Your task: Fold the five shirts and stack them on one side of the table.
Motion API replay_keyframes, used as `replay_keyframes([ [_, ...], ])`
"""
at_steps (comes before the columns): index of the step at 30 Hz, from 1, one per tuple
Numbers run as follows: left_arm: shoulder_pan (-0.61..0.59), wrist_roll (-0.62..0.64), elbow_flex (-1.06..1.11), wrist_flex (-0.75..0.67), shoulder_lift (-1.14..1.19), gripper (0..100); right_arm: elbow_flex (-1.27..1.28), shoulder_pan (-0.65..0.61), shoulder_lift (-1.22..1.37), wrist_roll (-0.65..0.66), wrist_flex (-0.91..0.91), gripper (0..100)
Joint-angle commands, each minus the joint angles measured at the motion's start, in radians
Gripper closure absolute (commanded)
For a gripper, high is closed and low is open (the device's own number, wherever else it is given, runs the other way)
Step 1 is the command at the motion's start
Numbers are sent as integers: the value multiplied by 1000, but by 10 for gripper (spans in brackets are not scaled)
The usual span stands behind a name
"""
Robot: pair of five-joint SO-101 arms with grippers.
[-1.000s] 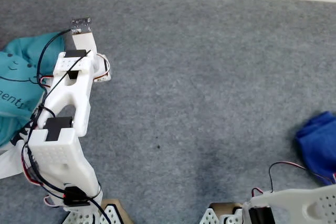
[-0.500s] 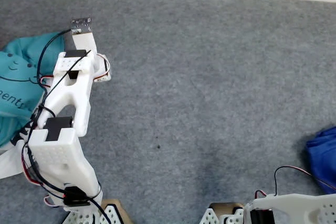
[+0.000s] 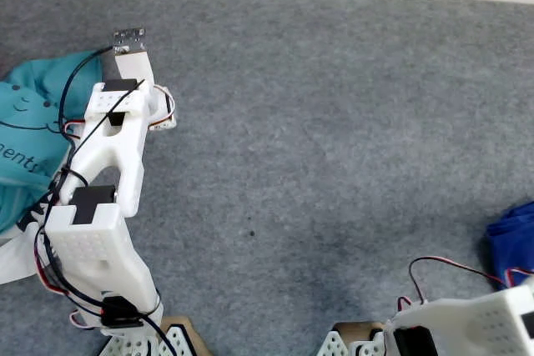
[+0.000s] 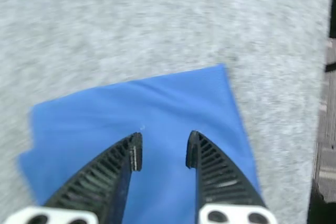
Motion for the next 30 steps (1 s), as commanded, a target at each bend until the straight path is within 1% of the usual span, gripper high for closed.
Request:
replay_keyframes([
  [1,10,-11,-15,-14,-8,815,-47,-119,-105,-12,47,850],
  [4,7,-11,-15,-14,-12,815,-47,-226,-122,-15,84,851],
  [8,2,-6,-13,-8,-13,815,-48,-374,-154,-81,168,851],
  [12,-39,8,-15,-6,-24,815,-48,-529,-214,-91,272,851],
  [14,-70,35,-15,26,-70,815,-48,-610,-243,-91,314,851],
  [17,-142,77,-13,126,-203,815,-48,-725,-283,-91,371,851],
  [24,-381,74,10,313,-493,813,-41,-967,-390,-91,539,851],
  [27,-469,72,54,354,-587,812,-24,-1053,-453,-91,575,853],
  [30,-539,74,131,359,-697,811,96,-1112,-552,-89,572,853],
])
